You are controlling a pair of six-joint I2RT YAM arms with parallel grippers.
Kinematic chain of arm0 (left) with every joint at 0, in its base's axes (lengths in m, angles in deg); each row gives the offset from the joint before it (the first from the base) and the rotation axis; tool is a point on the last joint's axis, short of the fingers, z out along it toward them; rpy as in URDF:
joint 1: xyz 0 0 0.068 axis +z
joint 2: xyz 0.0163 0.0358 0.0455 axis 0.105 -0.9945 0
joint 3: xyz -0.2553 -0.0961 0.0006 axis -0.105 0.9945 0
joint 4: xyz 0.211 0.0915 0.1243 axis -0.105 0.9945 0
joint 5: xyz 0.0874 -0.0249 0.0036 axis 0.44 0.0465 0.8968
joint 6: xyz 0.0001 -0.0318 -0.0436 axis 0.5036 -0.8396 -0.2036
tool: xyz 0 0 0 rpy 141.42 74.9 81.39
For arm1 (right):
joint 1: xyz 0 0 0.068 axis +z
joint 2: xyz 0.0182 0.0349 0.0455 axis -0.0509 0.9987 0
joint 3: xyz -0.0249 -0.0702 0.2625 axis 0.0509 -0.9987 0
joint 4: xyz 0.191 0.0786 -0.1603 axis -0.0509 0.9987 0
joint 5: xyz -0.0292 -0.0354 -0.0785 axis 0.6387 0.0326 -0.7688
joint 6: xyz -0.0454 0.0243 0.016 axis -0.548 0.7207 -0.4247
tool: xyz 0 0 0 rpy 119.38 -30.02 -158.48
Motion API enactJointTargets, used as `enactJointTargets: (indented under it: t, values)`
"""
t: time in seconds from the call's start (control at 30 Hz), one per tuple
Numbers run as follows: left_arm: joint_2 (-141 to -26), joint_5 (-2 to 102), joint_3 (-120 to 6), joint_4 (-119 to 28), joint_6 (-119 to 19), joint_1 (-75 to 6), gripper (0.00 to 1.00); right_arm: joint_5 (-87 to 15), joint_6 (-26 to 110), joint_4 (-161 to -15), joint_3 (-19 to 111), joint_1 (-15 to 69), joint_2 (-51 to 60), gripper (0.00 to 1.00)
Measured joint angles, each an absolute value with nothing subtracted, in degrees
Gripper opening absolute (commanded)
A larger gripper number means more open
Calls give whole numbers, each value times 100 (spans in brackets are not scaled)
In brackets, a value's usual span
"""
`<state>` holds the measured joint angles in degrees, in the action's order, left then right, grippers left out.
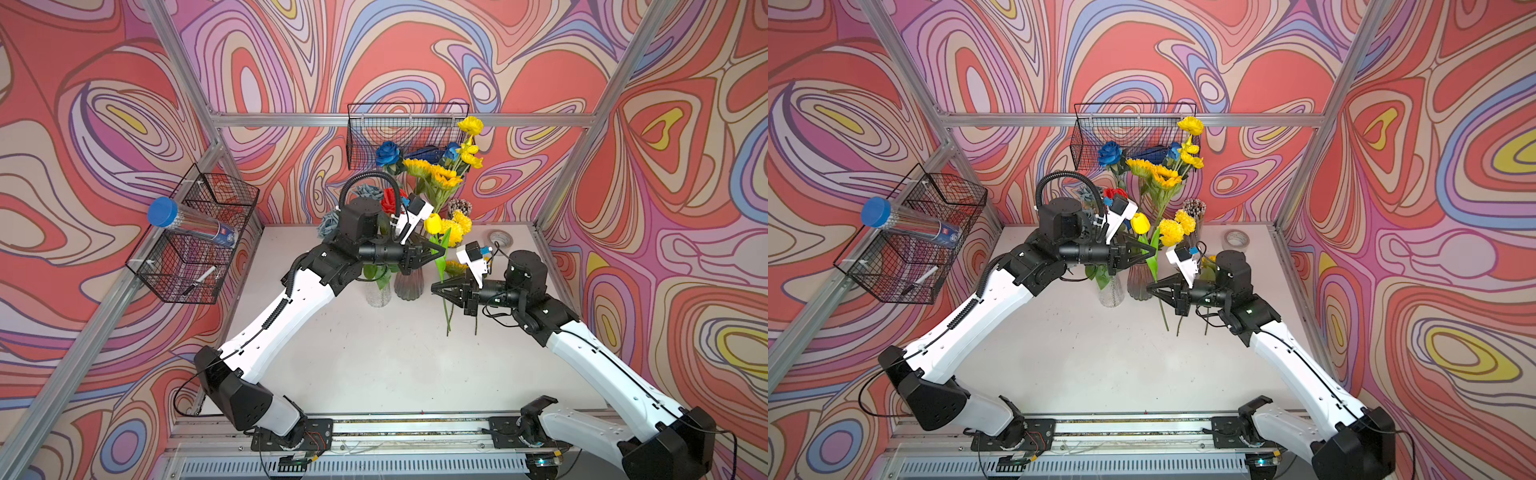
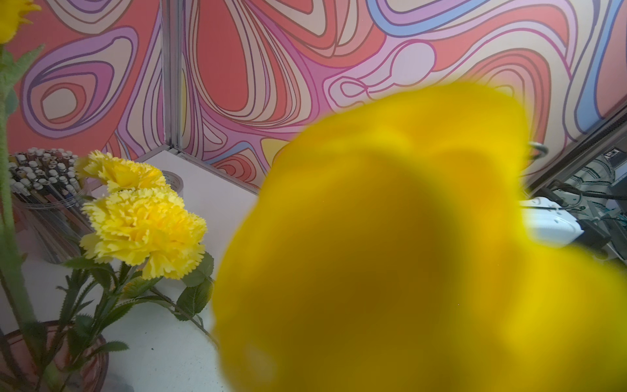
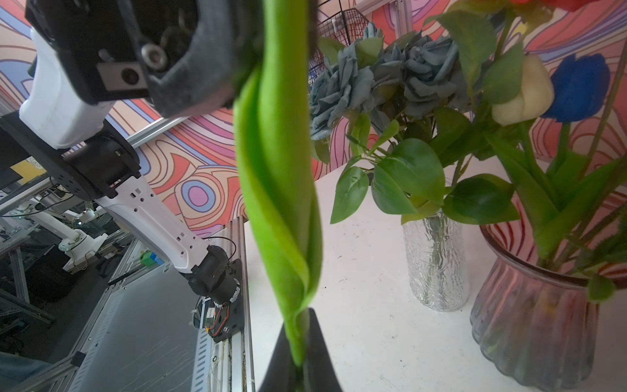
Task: Pick out yellow flowers from the vase
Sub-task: Place the flower at the center of the board.
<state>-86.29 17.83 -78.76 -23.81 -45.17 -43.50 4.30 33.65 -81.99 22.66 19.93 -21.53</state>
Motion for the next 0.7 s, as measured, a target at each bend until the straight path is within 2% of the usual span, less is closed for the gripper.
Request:
enactJointTargets:
  t: [0.07, 0.23, 0.37, 0.5, 0.7]
  values:
    - [-8629, 1789, -7876, -2379, -4504, -4350, 13, 430, 3367, -8199, 2266, 1993, -2151, 0]
    - [-8629, 1781, -7878, -2350, -4390, -4350, 52, 351, 3387, -8234, 2266, 1993, -2151, 0]
    - [-8609, 1776, -7876, -2300, -4290, -4352, 72, 150, 3435, -8291, 2263, 1993, -2157, 0]
    - [-8403, 1910, -7692, -2291, -4218, -4348, 84, -254, 3527, -8315, 2239, 1993, -2192, 0]
    - [-7752, 2548, -6964, -2438, -4257, -4247, 87, -1279, 3680, -8232, 2204, 1993, -2302, 0]
